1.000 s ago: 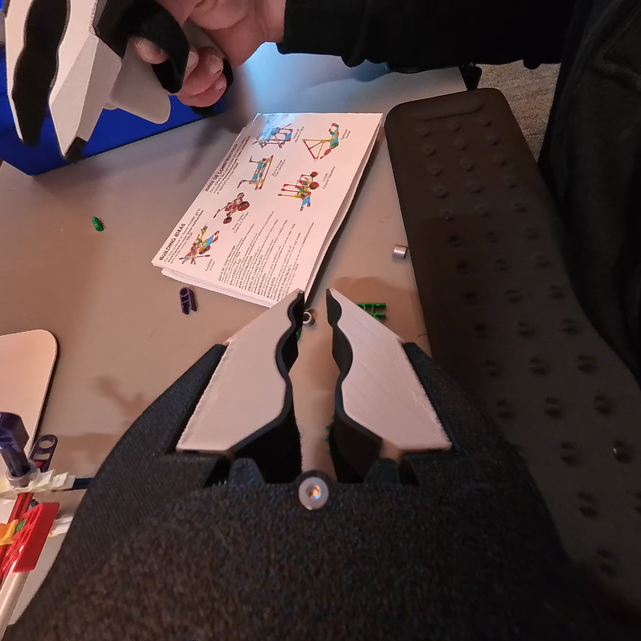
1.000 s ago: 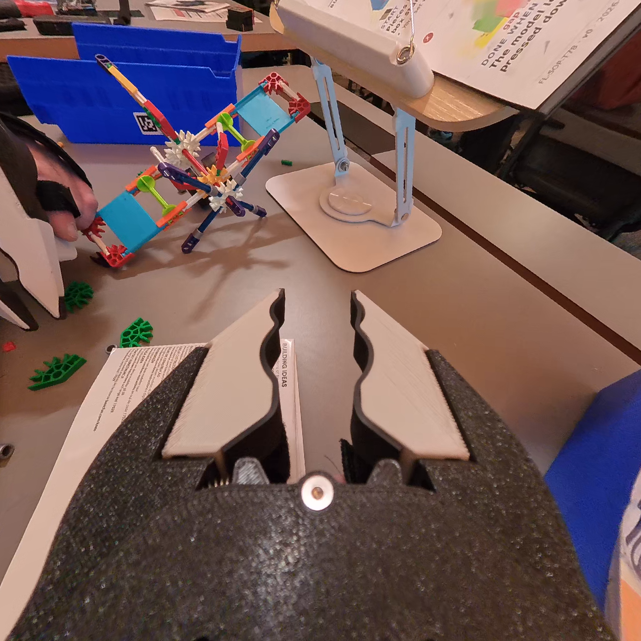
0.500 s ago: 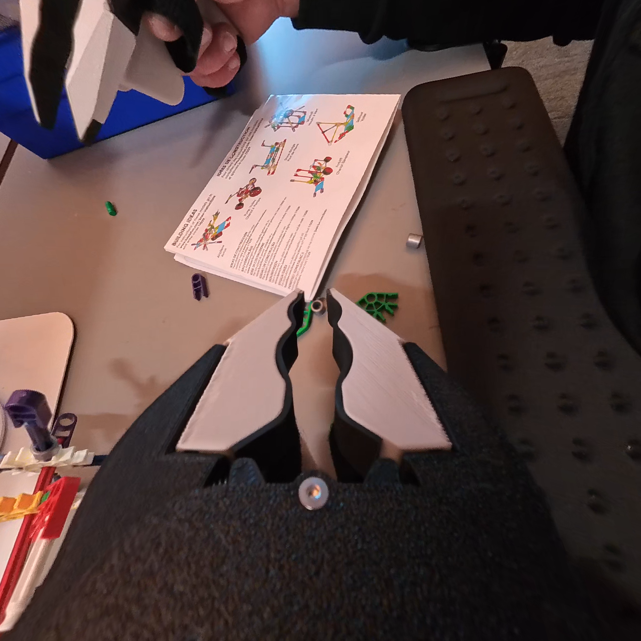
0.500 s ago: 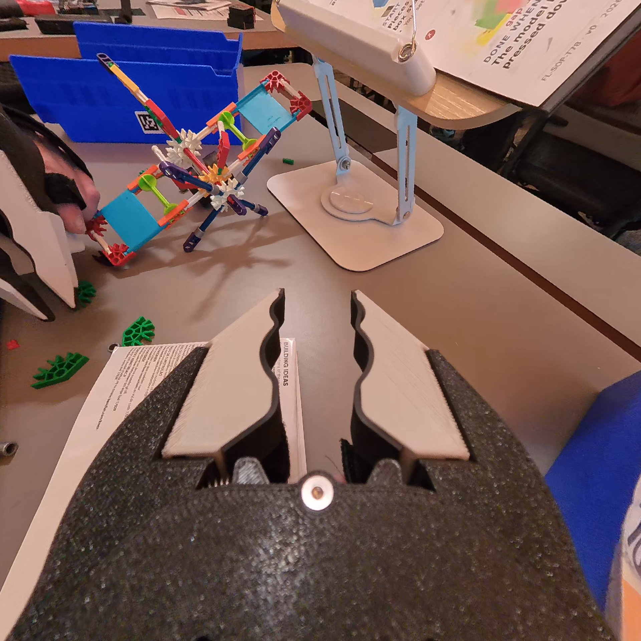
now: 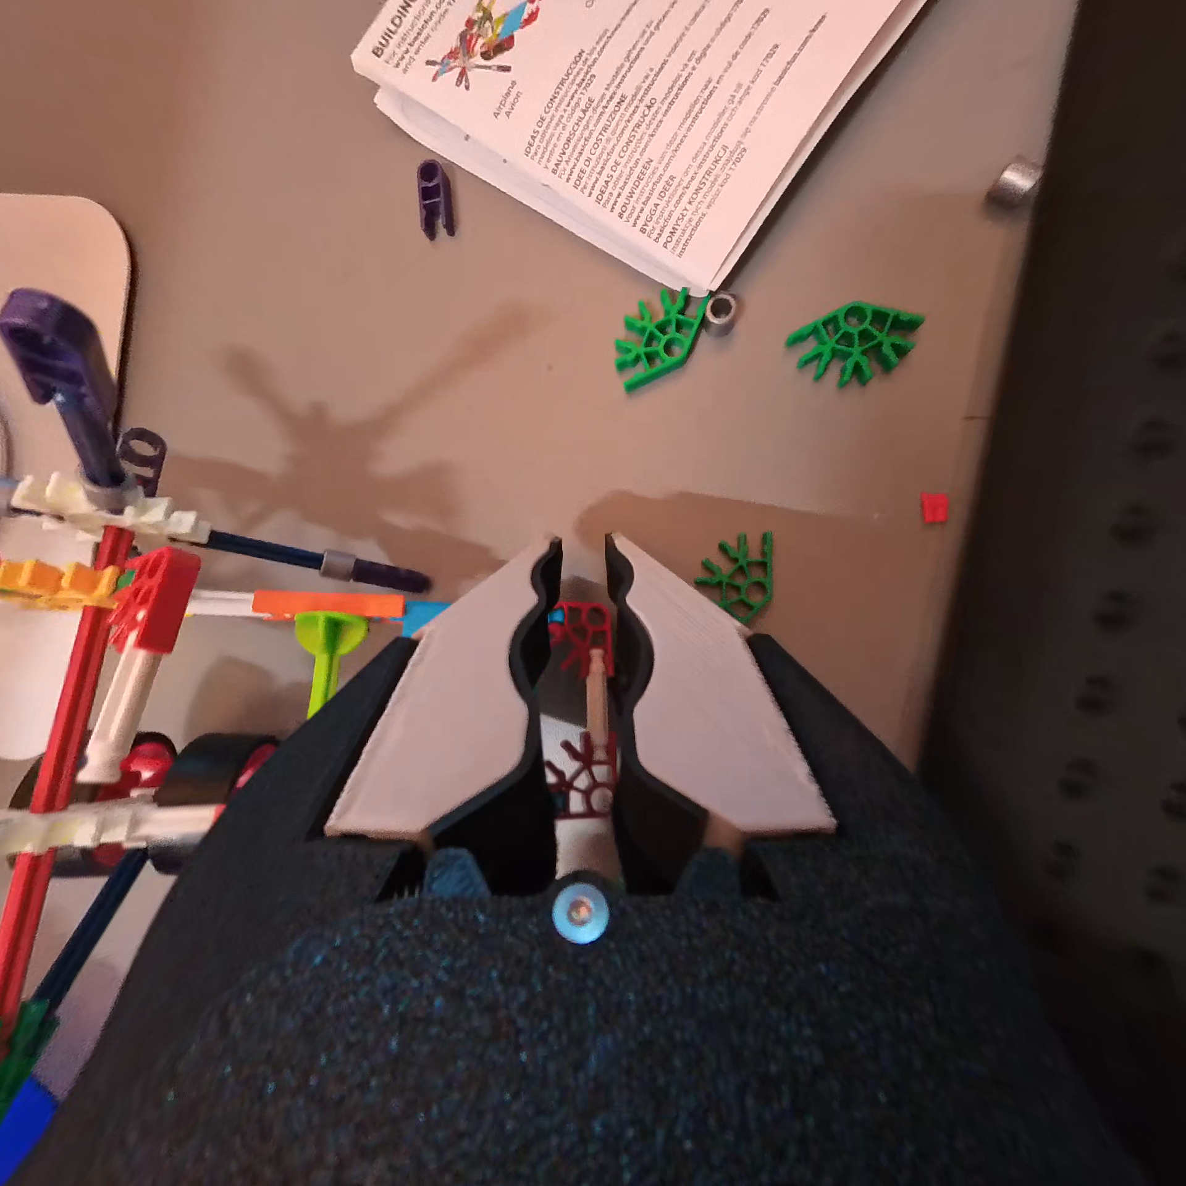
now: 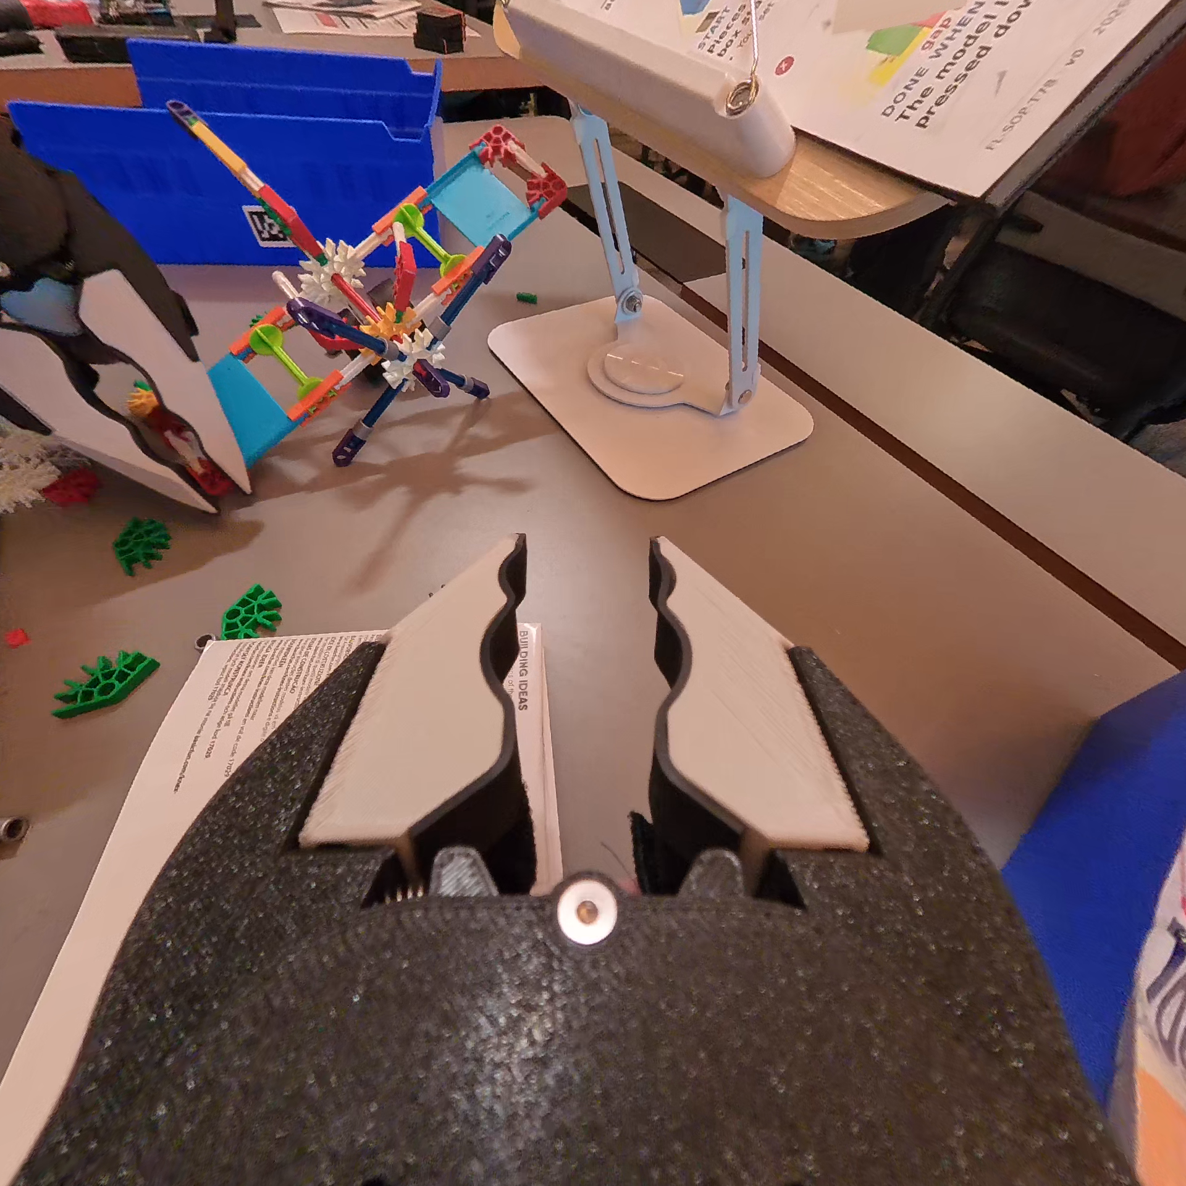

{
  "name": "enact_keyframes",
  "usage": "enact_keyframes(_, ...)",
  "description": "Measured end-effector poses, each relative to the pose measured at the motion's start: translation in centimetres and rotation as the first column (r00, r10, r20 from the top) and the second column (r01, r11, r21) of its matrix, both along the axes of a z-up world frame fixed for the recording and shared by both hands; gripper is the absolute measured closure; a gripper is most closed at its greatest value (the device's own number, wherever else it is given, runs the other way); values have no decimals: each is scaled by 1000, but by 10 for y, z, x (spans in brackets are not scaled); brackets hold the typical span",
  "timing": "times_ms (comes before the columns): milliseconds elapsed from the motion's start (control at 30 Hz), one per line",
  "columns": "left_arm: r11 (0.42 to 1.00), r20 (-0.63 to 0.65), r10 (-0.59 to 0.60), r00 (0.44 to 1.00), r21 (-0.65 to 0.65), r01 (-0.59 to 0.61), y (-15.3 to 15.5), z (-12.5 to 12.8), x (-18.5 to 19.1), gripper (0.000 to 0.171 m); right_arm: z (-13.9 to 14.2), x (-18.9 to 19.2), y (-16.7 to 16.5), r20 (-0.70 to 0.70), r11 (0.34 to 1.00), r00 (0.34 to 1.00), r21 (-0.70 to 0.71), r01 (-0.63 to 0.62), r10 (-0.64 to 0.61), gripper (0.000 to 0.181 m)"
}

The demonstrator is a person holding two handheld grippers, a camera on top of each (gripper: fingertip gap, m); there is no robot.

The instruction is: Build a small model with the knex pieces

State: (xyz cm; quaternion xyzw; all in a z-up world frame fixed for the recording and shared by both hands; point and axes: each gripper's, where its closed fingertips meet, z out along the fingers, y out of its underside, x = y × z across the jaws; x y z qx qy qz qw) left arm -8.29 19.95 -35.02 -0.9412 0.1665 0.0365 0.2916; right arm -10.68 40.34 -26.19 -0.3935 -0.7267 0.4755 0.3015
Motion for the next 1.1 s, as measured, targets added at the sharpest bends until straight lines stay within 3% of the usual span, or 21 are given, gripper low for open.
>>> enact_keyframes(200,983,-64,-8,998,180,20,-8,45,-3,158,0,0,0,0,1000,1000,-2,1,-1,143)
enact_keyframes(367,912,-176,241,954,376,-162,-49,106,-62,153,1,0,1,-2,1000,1000,-4,1,-1,143)
enact_keyframes(433,896,-176,289,941,395,-201,-69,117,-74,153,2,1,0,-3,1000,1000,-4,0,0,143)
enact_keyframes(567,920,-152,314,937,292,-261,-100,102,-77,144,-1,2,-2,13,1000,1000,-5,-15,15,143)
enact_keyframes(733,958,-115,274,955,124,-259,-112,65,-58,135,-16,9,-18,73,995,993,27,-95,93,143)
enact_keyframes(900,954,80,291,953,-98,-283,-160,33,-30,140,-26,12,-27,102,989,987,67,-132,124,143)
enact_keyframes(1000,954,189,270,944,-184,-236,-173,13,-7,149,-26,12,-27,103,989,987,64,-131,124,143)
enact_keyframes(1100,945,220,282,934,-233,-230,-178,-5,2,153,-26,12,-26,103,990,988,67,-126,119,143)
